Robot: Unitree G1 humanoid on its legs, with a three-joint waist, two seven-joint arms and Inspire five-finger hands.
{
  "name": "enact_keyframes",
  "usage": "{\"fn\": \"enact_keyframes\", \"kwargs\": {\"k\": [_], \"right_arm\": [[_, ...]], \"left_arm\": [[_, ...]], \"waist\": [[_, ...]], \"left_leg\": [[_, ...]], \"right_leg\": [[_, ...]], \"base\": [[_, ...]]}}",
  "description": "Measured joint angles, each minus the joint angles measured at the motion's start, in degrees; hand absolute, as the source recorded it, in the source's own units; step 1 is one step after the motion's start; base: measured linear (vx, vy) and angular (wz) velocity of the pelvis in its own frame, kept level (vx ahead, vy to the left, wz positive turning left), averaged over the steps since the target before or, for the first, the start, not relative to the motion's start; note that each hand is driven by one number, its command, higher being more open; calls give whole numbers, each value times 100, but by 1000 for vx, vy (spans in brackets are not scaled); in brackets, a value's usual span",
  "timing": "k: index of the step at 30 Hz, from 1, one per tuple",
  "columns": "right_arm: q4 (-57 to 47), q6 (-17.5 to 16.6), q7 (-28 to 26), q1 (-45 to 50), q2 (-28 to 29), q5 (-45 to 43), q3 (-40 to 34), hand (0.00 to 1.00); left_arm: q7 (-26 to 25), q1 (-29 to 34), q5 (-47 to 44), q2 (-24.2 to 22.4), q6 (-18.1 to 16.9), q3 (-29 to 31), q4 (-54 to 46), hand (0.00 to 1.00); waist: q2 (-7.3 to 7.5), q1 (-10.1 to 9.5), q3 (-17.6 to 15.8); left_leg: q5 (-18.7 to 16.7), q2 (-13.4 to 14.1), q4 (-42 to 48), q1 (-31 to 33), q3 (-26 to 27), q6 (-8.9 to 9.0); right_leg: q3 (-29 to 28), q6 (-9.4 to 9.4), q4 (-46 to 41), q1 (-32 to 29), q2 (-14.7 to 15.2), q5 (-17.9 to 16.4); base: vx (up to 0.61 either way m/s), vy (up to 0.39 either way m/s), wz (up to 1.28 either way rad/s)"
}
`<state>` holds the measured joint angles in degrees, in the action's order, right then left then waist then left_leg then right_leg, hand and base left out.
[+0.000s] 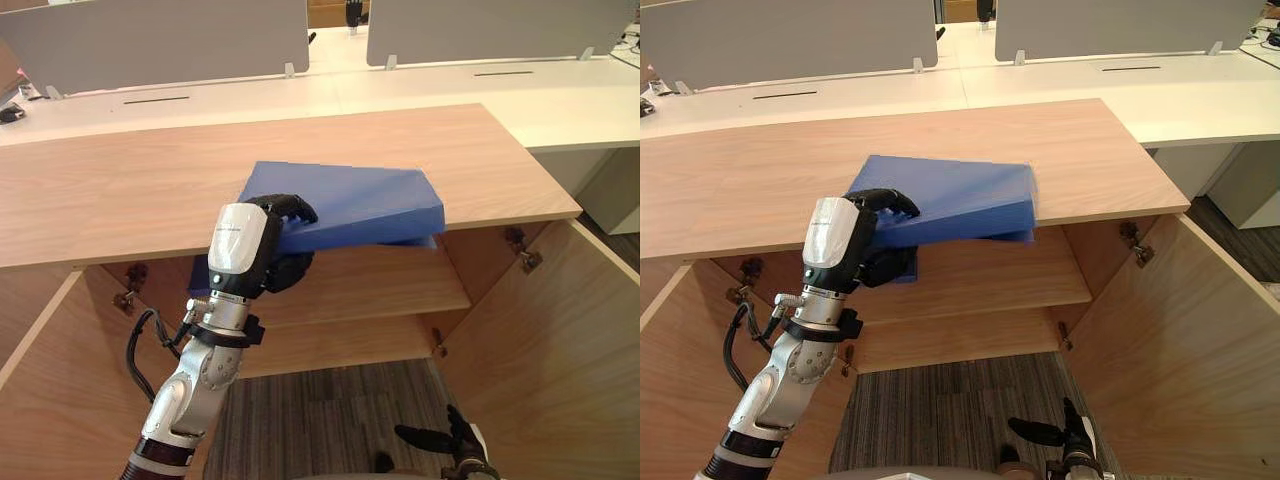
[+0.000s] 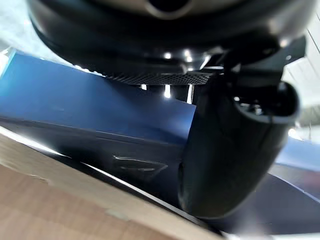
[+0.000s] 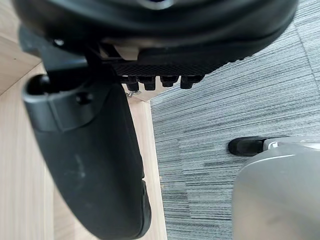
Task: Walk over to the cabinet, pick up the folder, carry it to the office cabinet, place the folder inside the office cabinet, then close the office cabinet door
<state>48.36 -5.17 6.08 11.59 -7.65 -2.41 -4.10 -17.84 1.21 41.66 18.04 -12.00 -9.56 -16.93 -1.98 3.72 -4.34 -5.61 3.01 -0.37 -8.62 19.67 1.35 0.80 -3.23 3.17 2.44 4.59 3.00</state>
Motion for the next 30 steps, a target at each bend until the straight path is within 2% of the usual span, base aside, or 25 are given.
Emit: {"fn": "enact_keyframes", "kwargs": {"k": [3, 8, 11, 13, 19, 21, 26, 30], "right_arm": [[-193, 4, 9, 42, 24, -24, -7, 100], [-1203, 7, 71, 159, 160, -97, -190, 100], [-2478, -19, 107, 338, 322, -356, -359, 100], [-3442, -89, 157, 431, 393, -544, -528, 100], [-5692, -282, 160, 552, 448, -727, -676, 100], [-6172, -375, 83, 550, 424, -765, -648, 100], [-7074, -654, -227, 405, -97, -1144, -69, 100], [-7141, -675, -577, 34, -734, -1217, 532, 100]], "left_arm": [[206, 136, -252, -27, -108, -93, -310, 0], [614, 521, -1106, -257, -421, -340, -886, 0], [860, 842, -1978, -393, -609, -351, -1180, 0], [978, 1011, -3011, -427, -651, -300, -1289, 0], [1609, 1463, -5456, -508, -601, 37, -1427, 0], [1745, 1564, -5875, -503, -534, 51, -1426, 0], [2064, 1673, -6528, -402, -314, 29, -1425, 0], [2308, 1672, -6858, -135, -257, -112, -1425, 0]], "waist": [[0, 5, 0], [3, 12, -2], [9, 16, -6], [10, 5, -7], [33, 3, -34], [40, 0, -42], [62, -5, -68], [73, -31, -151]], "left_leg": [[-1, 0, 0, 7, 58, -1], [-13, 1, 3, 14, 78, -21], [-18, 10, 8, 12, 95, -29], [-19, 14, 12, 12, 97, -30], [-36, 33, 39, 12, 119, -34], [-42, 38, 44, 11, 125, -33], [-56, 48, 63, 5, 143, -36], [-59, 54, 90, 4, 144, -36]], "right_leg": [[-70, -20, -2, -41, -6, 13], [-95, -31, -5, -57, -13, 19], [-115, -32, -5, -61, -26, 20], [-117, -33, -6, -60, -29, 20], [-144, -33, -6, -60, -48, 20], [-154, -33, -6, -60, -54, 20], [-180, -34, -7, -55, -63, 21], [-186, -39, -25, -49, -67, 24]], "base": [[-47, -28, -12], [-33, -26, -3], [-34, -34, -3], [-44, -40, 0], [-40, -37, -2], [-16, -17, -2], [-39, -36, -2], [-54, -41, -1]]}}
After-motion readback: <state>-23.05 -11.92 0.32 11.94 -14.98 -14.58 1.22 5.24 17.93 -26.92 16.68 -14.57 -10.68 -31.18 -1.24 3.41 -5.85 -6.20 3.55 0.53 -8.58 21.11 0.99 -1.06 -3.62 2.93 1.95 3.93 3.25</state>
